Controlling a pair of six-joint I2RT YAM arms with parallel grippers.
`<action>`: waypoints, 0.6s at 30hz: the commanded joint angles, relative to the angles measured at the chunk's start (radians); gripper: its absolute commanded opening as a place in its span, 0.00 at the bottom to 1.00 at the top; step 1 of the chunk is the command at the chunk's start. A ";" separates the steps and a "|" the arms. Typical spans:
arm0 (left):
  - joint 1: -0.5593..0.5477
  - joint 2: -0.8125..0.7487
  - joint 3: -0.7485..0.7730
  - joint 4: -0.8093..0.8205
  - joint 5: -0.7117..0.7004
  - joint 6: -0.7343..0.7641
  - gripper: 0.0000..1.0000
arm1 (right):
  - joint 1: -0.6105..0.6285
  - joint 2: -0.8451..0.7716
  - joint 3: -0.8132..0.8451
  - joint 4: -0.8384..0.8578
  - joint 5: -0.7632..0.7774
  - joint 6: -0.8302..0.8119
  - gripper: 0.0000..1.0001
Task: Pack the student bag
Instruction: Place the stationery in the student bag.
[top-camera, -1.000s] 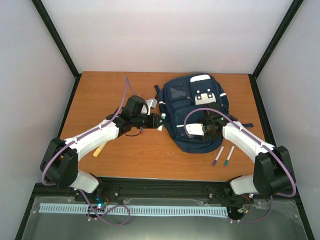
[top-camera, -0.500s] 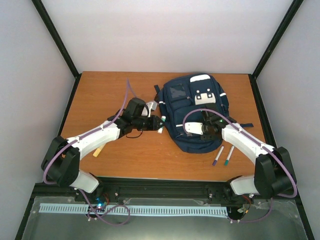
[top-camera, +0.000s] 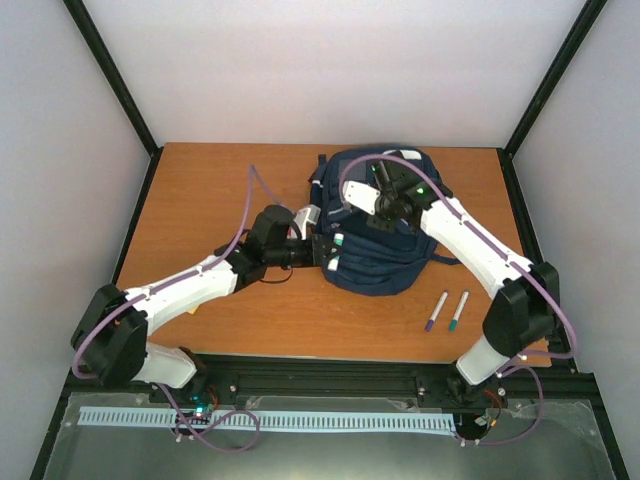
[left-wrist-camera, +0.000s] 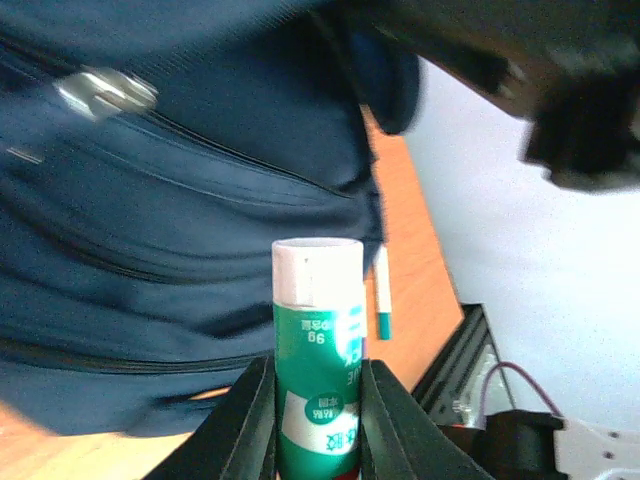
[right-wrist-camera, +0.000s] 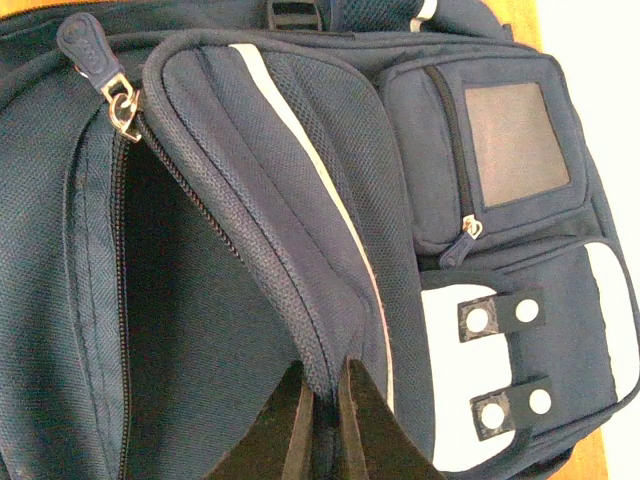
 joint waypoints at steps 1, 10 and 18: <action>-0.077 -0.046 -0.011 0.161 -0.087 -0.145 0.01 | 0.007 0.060 0.183 -0.014 -0.013 0.156 0.03; -0.120 0.070 -0.048 0.406 -0.216 -0.416 0.01 | 0.007 0.103 0.265 -0.074 -0.051 0.243 0.03; -0.120 0.239 0.113 0.366 -0.296 -0.536 0.01 | 0.007 0.088 0.263 -0.074 -0.075 0.328 0.03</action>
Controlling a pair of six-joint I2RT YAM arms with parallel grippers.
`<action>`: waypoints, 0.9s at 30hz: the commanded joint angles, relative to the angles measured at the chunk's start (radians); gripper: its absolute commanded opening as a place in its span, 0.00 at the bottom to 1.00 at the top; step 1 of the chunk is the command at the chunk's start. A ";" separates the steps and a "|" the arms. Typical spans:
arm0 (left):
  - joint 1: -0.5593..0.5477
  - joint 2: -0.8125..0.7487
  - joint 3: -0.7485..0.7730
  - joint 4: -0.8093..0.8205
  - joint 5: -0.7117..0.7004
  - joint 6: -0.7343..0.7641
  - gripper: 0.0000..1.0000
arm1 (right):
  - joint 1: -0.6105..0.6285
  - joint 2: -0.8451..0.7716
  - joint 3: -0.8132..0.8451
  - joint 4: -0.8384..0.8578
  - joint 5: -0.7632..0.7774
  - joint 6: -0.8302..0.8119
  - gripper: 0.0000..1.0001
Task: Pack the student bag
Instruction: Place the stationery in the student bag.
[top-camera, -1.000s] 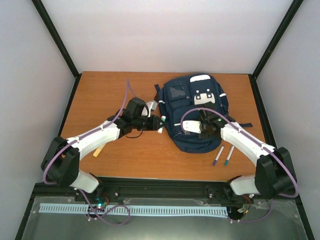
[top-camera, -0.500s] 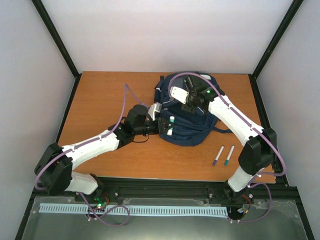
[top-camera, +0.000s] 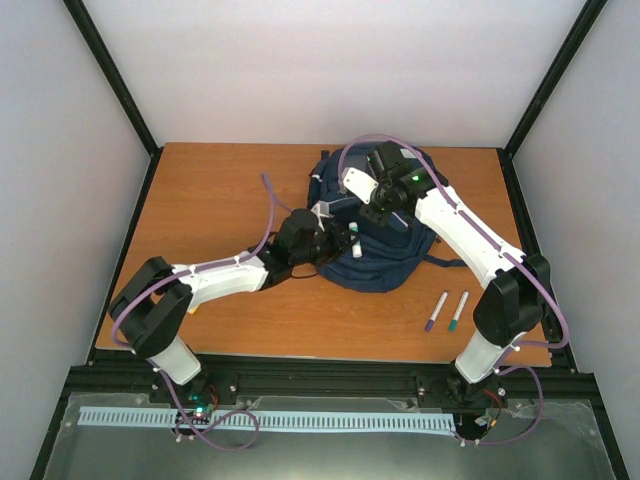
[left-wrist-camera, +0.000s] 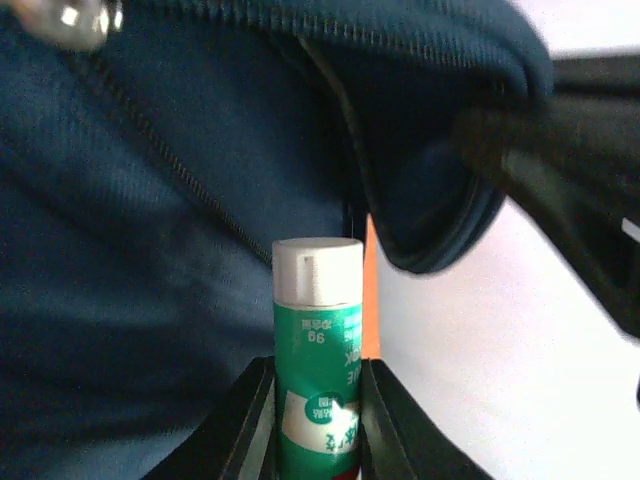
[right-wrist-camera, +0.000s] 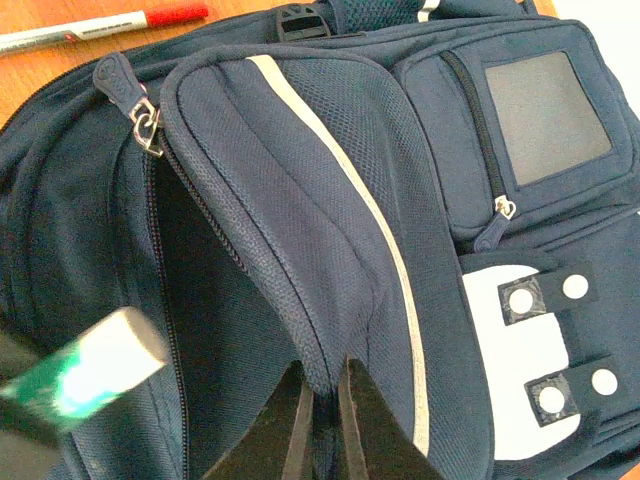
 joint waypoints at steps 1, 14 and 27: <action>-0.007 0.061 0.116 0.027 -0.091 -0.125 0.01 | 0.004 -0.032 0.055 0.062 -0.036 0.087 0.03; -0.004 0.184 0.262 -0.043 -0.378 -0.386 0.03 | 0.003 -0.048 0.024 0.087 -0.049 0.123 0.03; -0.001 0.208 0.268 0.026 -0.283 -0.402 0.49 | 0.002 -0.041 -0.006 0.115 -0.046 0.132 0.03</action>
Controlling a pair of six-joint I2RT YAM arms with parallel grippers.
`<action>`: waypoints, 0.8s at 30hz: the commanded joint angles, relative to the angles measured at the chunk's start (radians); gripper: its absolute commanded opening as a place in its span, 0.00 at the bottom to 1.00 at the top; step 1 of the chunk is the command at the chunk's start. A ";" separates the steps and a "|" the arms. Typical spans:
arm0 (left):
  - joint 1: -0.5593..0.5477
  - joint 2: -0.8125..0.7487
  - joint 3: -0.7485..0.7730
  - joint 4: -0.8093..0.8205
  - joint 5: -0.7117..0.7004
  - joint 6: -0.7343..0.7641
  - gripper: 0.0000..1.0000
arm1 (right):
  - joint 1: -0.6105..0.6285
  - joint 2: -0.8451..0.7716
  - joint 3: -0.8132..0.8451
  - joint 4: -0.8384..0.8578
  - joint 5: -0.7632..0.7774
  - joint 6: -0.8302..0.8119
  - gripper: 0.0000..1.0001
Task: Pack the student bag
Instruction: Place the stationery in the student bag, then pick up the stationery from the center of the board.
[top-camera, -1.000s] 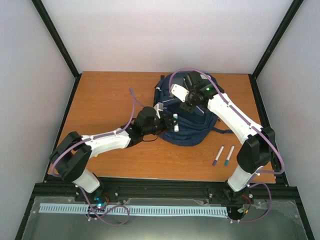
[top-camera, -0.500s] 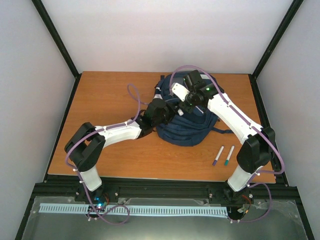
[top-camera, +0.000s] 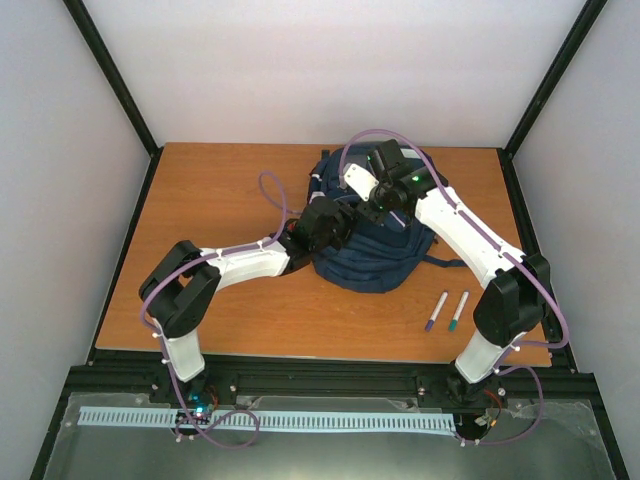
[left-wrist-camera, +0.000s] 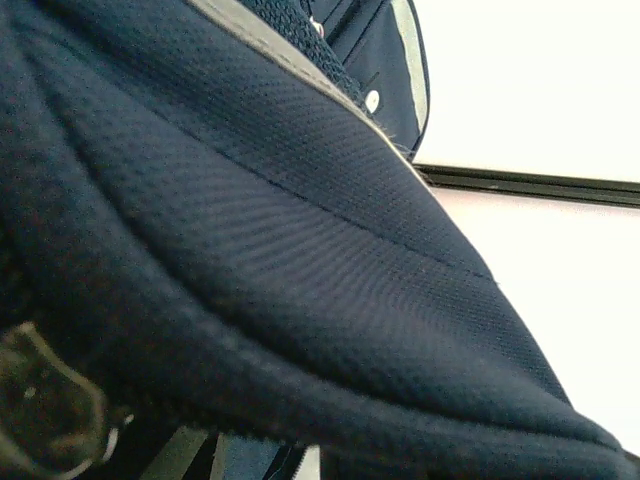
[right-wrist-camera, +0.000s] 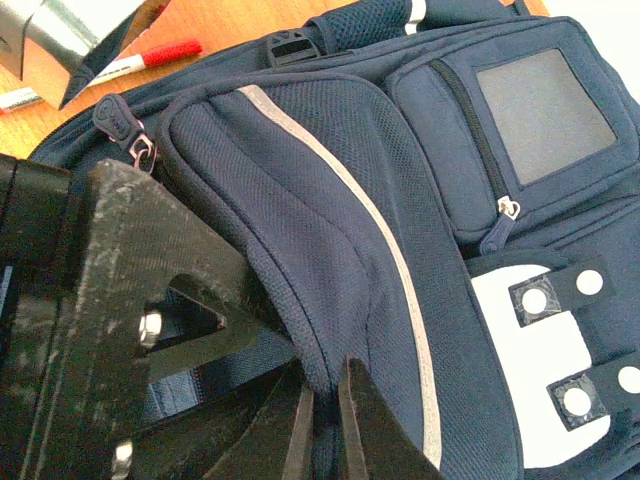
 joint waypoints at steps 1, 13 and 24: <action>-0.001 -0.011 0.033 0.036 0.026 0.009 0.50 | 0.003 -0.039 -0.004 0.090 -0.014 0.022 0.03; -0.010 -0.196 0.120 -0.487 0.099 0.446 0.57 | -0.050 -0.036 -0.090 0.174 -0.009 0.058 0.03; 0.023 -0.340 0.118 -0.868 0.061 1.029 0.67 | -0.066 -0.091 -0.205 0.234 -0.083 0.062 0.03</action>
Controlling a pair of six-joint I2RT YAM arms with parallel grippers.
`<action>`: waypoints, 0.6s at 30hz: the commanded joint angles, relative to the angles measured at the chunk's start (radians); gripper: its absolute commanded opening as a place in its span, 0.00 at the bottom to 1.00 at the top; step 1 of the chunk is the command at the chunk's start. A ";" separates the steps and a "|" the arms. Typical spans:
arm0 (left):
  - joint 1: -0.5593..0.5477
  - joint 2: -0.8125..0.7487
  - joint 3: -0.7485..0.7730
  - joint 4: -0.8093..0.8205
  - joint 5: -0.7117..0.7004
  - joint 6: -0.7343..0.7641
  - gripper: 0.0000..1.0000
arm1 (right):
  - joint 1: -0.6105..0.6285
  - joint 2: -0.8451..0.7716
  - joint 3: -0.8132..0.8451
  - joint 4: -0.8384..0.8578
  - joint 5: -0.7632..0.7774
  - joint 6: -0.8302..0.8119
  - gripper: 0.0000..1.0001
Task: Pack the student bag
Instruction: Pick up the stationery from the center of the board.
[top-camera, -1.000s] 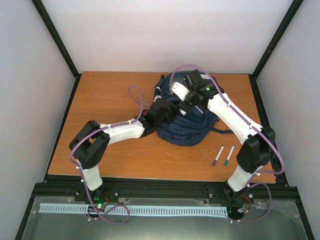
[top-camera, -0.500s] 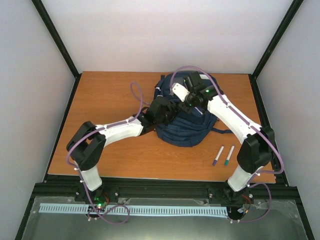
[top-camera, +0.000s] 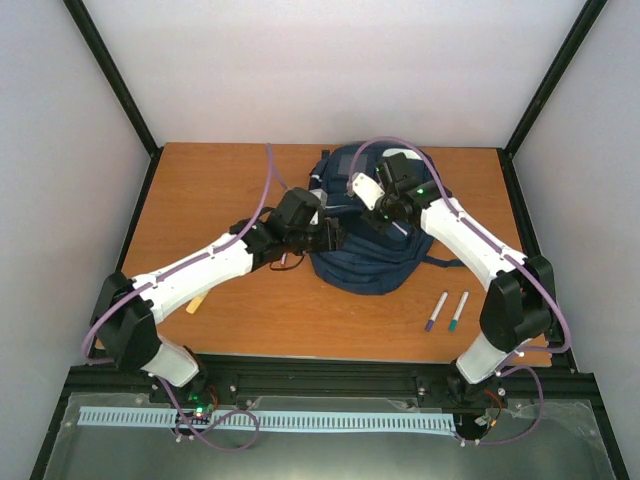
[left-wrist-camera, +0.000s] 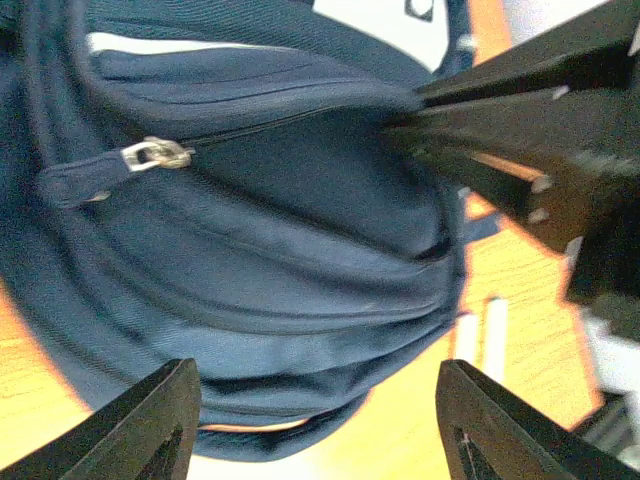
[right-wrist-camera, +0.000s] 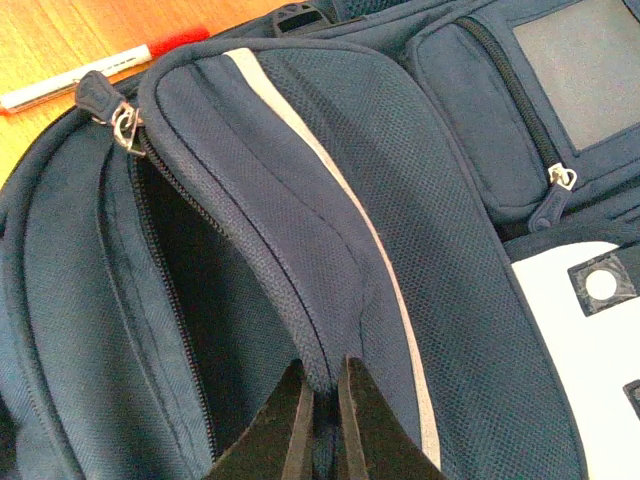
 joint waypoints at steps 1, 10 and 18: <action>0.035 -0.070 0.027 -0.224 -0.102 0.309 0.67 | -0.017 -0.070 -0.054 0.103 -0.018 0.024 0.03; 0.217 -0.052 0.085 -0.432 -0.279 0.401 0.73 | -0.017 -0.139 -0.177 0.177 -0.043 0.021 0.03; 0.250 0.114 0.169 -0.576 -0.234 0.449 0.69 | -0.017 -0.185 -0.265 0.234 -0.043 0.017 0.03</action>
